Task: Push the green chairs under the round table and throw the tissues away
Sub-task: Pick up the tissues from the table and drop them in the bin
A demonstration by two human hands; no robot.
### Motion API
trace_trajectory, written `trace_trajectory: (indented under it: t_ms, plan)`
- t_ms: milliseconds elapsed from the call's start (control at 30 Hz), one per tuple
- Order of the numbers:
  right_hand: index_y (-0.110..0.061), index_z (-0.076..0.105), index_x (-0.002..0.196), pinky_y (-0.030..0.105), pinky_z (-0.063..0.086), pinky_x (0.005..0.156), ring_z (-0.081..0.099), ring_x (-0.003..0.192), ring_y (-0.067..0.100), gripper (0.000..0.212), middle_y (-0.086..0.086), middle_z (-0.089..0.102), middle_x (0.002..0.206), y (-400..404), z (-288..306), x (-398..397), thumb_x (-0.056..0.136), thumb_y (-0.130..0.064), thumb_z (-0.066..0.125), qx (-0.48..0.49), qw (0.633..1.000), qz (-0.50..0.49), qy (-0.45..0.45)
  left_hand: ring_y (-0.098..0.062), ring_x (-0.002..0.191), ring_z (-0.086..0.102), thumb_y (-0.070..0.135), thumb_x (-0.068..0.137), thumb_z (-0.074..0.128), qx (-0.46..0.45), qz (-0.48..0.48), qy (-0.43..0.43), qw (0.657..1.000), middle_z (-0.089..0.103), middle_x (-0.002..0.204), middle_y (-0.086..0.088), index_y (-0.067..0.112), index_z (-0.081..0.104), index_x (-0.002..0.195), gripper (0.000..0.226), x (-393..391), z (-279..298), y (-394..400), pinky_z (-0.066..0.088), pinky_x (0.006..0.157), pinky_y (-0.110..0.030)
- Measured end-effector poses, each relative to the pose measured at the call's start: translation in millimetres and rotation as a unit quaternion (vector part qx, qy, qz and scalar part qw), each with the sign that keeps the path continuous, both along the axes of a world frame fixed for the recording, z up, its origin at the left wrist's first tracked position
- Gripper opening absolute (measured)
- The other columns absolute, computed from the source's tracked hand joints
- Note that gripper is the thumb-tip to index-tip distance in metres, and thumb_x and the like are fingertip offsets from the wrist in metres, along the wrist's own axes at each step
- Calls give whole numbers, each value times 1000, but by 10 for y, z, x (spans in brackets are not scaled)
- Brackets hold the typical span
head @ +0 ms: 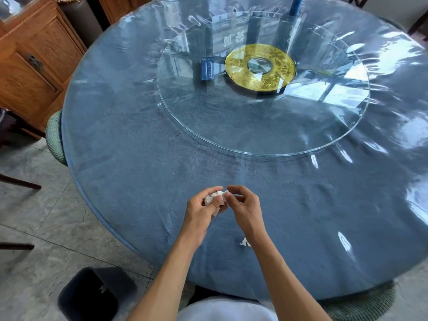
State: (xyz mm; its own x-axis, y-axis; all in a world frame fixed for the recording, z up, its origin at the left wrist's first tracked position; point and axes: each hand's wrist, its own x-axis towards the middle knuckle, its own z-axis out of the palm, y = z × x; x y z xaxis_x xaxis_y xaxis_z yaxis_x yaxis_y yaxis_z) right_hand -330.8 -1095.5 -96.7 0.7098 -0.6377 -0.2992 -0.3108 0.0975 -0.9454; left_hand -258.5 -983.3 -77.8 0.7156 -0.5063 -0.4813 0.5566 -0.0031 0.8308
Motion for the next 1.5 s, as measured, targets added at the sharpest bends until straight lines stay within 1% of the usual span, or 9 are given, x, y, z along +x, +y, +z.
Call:
trace_trajectory:
  t_ms: [267, 400, 533, 667, 800, 1033, 1233, 1367, 1500]
  plan:
    - [-12, 68, 117, 25, 50, 83, 66, 99, 13, 24, -1, 70, 112, -176, -224, -405, 94, -20, 67, -33, 990, -59, 125, -19, 81, 72, 11, 94, 68, 38, 8, 9, 999, 73, 100, -10, 8, 71, 112, 19, -104, -212, -67, 56, 74, -22]
    - [-13, 66, 122, 31, 49, 90, 61, 105, 15, 31, 1, 63, 120, -114, -422, -675, 93, -25, 67, -78, 971, -42, 222, -15, 78, 71, 10, 94, 68, 60, 3, 18, 998, 71, 100, -10, 4, 70, 114, 21, -176, -379, -47, 58, 82, -29]
    - [-13, 65, 118, 28, 41, 80, 55, 104, 19, 35, -1, 54, 108, 17, -583, -844, 89, -32, 71, -114, 954, 4, 278, -12, 77, 71, 8, 94, 67, 82, 4, 25, 996, 70, 101, -12, 1, 68, 117, 24, -253, -516, 0, 59, 85, -31]
    - [-15, 62, 115, 33, 44, 81, 43, 110, 22, 41, -1, 50, 111, 152, -659, -885, 83, -38, 76, -190, 928, 48, 318, -14, 80, 69, 7, 94, 67, 97, 9, 33, 995, 70, 102, -13, -1, 67, 118, 26, -314, -594, 39, 60, 80, -28]
    - [-12, 57, 114, 35, 47, 81, 42, 110, 24, 45, 4, 47, 116, 249, -675, -889, 82, -35, 79, -229, 911, 67, 335, -13, 82, 69, 5, 94, 66, 106, 10, 39, 994, 68, 103, -14, -2, 66, 118, 25, -357, -621, 78, 59, 78, -26]
    - [-5, 58, 102, 34, 40, 82, 46, 100, 29, 22, 10, 50, 106, 258, -741, -930, 87, -14, 70, -224, 919, 47, 322, -17, 86, 67, 5, 93, 67, 110, 18, 51, 992, 66, 106, -17, 5, 69, 112, 19, -362, -631, 157, 58, 75, -24]
    - [-7, 66, 103, 20, 32, 73, 53, 95, 21, 15, 5, 56, 103, 154, -671, -878, 90, -15, 68, -115, 954, -38, 275, -18, 90, 67, 5, 94, 67, 111, 25, 56, 992, 65, 109, -18, 3, 69, 114, 21, -345, -613, 193, 59, 76, -25]
    - [-11, 68, 99, 13, 40, 63, 59, 80, 10, 11, 0, 66, 91, 86, -531, -757, 91, -18, 69, -52, 967, -92, 233, -17, 91, 69, 9, 93, 68, 105, 34, 55, 992, 68, 109, -16, 6, 69, 113, 19, -320, -561, 222, 58, 76, -24]
    - [-14, 69, 86, 27, 52, 66, 69, 77, 27, 8, 9, 71, 80, 40, -433, -631, 91, -20, 67, 17, 979, -120, 165, -19, 90, 70, 9, 93, 68, 113, 55, 46, 991, 69, 108, -15, 10, 70, 110, 17, -260, -493, 239, 58, 74, -22]
